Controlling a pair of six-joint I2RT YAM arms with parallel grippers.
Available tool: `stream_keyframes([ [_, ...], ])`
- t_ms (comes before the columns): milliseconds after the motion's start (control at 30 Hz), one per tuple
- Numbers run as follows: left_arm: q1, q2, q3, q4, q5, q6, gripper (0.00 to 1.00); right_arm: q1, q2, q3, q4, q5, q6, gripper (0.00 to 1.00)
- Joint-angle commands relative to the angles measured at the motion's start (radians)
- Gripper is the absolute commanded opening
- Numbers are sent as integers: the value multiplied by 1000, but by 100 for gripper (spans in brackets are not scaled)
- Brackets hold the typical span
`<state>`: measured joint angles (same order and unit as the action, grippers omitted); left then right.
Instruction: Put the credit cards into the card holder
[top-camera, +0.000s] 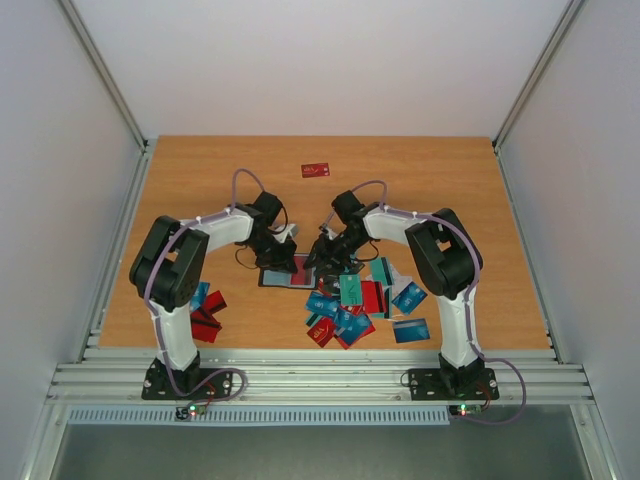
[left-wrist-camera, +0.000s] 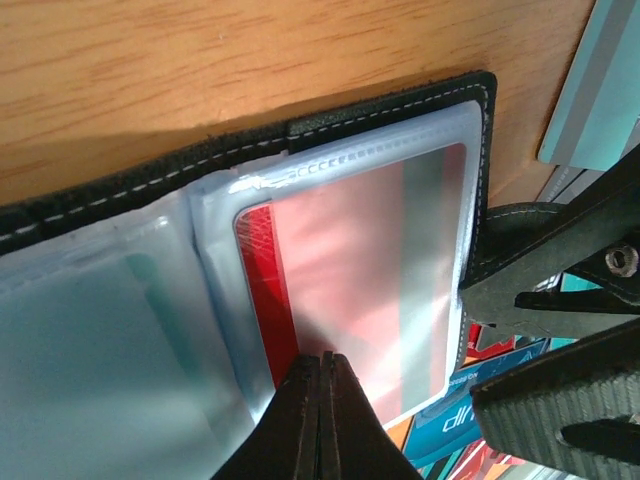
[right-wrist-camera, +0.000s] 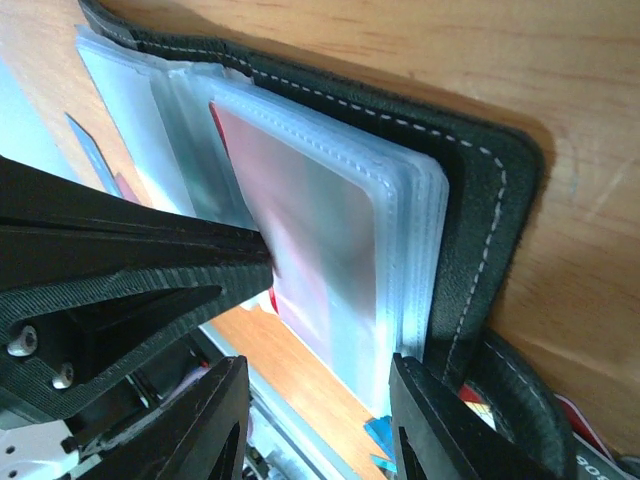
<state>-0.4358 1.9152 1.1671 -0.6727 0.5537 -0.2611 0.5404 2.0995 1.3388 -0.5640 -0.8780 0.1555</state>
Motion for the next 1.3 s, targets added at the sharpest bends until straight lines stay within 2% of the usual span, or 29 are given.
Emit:
stream_keyframes([
  [0, 2, -22, -27, -1, -74, -1, 0, 7, -5, 10, -79, 71, -69, 41],
  [367, 2, -101, -29, -40, -115, -9, 0, 21, 49, 46, -92, 73, -86, 40],
  [533, 2, -76, -32, -39, -153, -4, 0, 21, 48, 56, -102, 71, -92, 40],
  [733, -7, -24, -41, 4, -109, -7, 0, 21, 28, 69, -128, 77, -100, 40],
  [1267, -15, 7, -45, 14, -109, -6, 0, 27, -34, 124, -184, 93, -111, 40],
])
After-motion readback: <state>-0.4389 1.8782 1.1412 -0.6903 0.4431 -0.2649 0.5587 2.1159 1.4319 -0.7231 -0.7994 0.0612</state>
